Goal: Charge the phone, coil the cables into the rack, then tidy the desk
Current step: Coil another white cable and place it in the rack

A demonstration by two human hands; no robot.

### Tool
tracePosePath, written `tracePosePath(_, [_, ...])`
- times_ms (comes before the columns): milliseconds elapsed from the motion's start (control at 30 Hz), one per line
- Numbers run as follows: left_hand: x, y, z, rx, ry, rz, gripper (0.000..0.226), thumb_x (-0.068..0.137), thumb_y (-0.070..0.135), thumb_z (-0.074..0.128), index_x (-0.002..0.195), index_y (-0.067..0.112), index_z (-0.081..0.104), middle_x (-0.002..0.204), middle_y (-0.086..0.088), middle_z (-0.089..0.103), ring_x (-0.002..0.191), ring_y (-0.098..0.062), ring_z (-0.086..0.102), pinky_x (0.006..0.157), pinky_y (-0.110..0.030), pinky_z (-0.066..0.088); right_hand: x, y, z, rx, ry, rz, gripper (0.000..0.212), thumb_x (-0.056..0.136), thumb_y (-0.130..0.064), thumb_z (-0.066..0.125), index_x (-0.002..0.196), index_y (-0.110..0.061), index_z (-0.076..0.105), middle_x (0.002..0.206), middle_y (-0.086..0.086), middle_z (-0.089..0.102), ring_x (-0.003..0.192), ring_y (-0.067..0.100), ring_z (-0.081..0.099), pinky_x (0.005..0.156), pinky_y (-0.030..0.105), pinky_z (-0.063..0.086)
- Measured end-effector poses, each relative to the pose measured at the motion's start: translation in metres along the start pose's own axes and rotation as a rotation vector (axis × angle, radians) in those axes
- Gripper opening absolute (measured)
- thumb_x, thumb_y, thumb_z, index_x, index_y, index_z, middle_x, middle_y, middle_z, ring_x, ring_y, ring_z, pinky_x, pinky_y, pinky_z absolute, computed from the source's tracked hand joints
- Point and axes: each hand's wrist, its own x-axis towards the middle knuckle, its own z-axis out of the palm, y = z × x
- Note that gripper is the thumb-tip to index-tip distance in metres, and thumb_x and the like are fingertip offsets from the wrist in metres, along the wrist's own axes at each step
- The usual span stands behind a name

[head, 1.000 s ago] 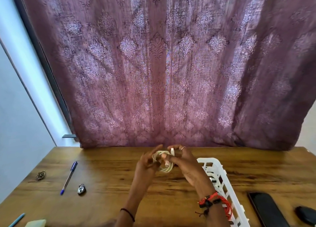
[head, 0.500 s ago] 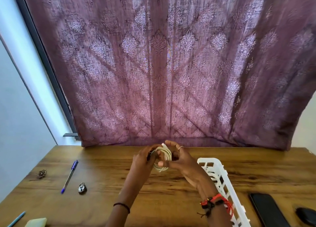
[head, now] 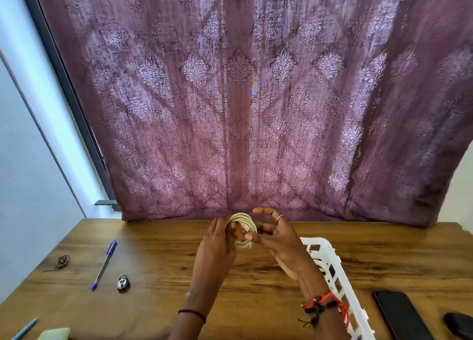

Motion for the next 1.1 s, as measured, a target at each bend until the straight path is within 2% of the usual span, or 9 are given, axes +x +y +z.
tracePosePath(100, [0.002, 0.012, -0.003, 0.065, 0.009, -0.08, 0.01, 0.093, 0.016, 0.048, 0.102, 0.015, 0.053, 0.1, 0.002, 0.06, 0.082, -0.027, 0.06, 0.055, -0.029, 0.031, -0.001, 0.003, -0.001, 0.133, -0.018, -0.003, 0.055, 0.071, 0.01, 0.069, 0.118, -0.01, 0.051, 0.097, 0.021, 0.07, 0.09, 0.025, 0.067, 0.077, 0.029, 0.056])
tracePosePath(233, [0.003, 0.017, -0.001, -0.012, -0.003, -0.159, 0.017, 0.092, 0.015, 0.048, 0.107, 0.017, 0.056, 0.098, 0.004, 0.063, 0.084, -0.023, 0.061, 0.057, -0.028, 0.034, 0.0, 0.006, 0.002, 0.232, -0.003, -0.032, 0.055, 0.066, 0.002, 0.07, 0.116, -0.008, 0.051, 0.096, 0.02, 0.07, 0.086, 0.022, 0.068, 0.073, 0.026, 0.057])
tracePosePath(367, [0.007, 0.013, 0.003, -0.281, -0.023, -0.274, 0.014, 0.091, 0.007, 0.051, 0.087, 0.017, 0.061, 0.069, 0.009, 0.063, 0.061, -0.008, 0.057, 0.05, -0.016, 0.037, 0.002, 0.005, 0.004, 0.204, 0.024, -0.081, 0.045, 0.07, -0.006, 0.077, 0.111, -0.006, 0.06, 0.099, 0.013, 0.072, 0.093, 0.021, 0.068, 0.073, 0.024, 0.056])
tracePosePath(500, [0.009, 0.008, 0.006, -0.442, -0.01, -0.368, 0.023, 0.093, 0.01, 0.052, 0.074, 0.018, 0.063, 0.065, 0.009, 0.063, 0.056, 0.002, 0.054, 0.051, -0.014, 0.038, 0.006, 0.006, 0.002, -0.157, 0.136, -0.189, 0.026, 0.074, -0.009, 0.075, 0.096, -0.021, 0.069, 0.093, 0.004, 0.074, 0.088, 0.012, 0.068, 0.076, 0.025, 0.054])
tracePosePath(600, [0.007, 0.002, 0.011, -0.511, 0.011, -0.408, 0.027, 0.093, 0.012, 0.053, 0.069, 0.019, 0.063, 0.064, 0.006, 0.065, 0.059, -0.001, 0.055, 0.056, -0.02, 0.042, 0.01, 0.009, 0.002, -0.497, 0.217, -0.29, 0.026, 0.071, -0.018, 0.079, 0.089, -0.034, 0.068, 0.083, -0.01, 0.073, 0.08, -0.001, 0.067, 0.076, 0.016, 0.051])
tracePosePath(733, [0.004, 0.005, 0.017, -0.608, -0.001, -0.434, 0.034, 0.094, 0.011, 0.052, 0.063, 0.019, 0.063, 0.06, 0.006, 0.063, 0.058, -0.008, 0.054, 0.055, -0.021, 0.042, 0.013, 0.013, 0.006, -0.63, 0.391, -0.397, 0.022, 0.071, -0.026, 0.078, 0.09, -0.015, 0.075, 0.082, -0.006, 0.073, 0.073, -0.013, 0.061, 0.068, 0.003, 0.043])
tracePosePath(833, [0.003, 0.003, 0.023, -0.638, -0.011, -0.434, 0.033, 0.095, 0.012, 0.05, 0.064, 0.015, 0.062, 0.062, 0.002, 0.063, 0.058, -0.009, 0.054, 0.055, -0.019, 0.042, 0.014, 0.011, 0.005, -0.656, 0.397, -0.339, 0.023, 0.075, -0.028, 0.075, 0.092, -0.012, 0.076, 0.086, -0.007, 0.072, 0.072, -0.019, 0.058, 0.068, 0.002, 0.041])
tracePosePath(1000, [0.002, -0.005, 0.033, -0.757, -0.121, -0.419, 0.028, 0.094, 0.014, 0.05, 0.07, 0.007, 0.063, 0.06, 0.004, 0.064, 0.058, -0.003, 0.058, 0.056, -0.018, 0.046, 0.006, 0.011, -0.007, -0.394, 0.347, -0.171, 0.018, 0.076, -0.026, 0.075, 0.093, -0.021, 0.074, 0.089, -0.007, 0.074, 0.085, 0.0, 0.067, 0.077, 0.013, 0.05])
tracePosePath(1100, [0.002, -0.008, 0.042, -0.799, -0.231, -0.455, 0.017, 0.089, 0.02, 0.059, 0.102, 0.01, 0.063, 0.087, -0.003, 0.071, 0.079, -0.015, 0.065, 0.069, -0.031, 0.054, 0.002, 0.01, -0.023, -0.387, 0.363, -0.099, 0.009, 0.079, -0.021, 0.073, 0.086, -0.025, 0.073, 0.085, -0.007, 0.074, 0.083, 0.006, 0.068, 0.072, 0.012, 0.05])
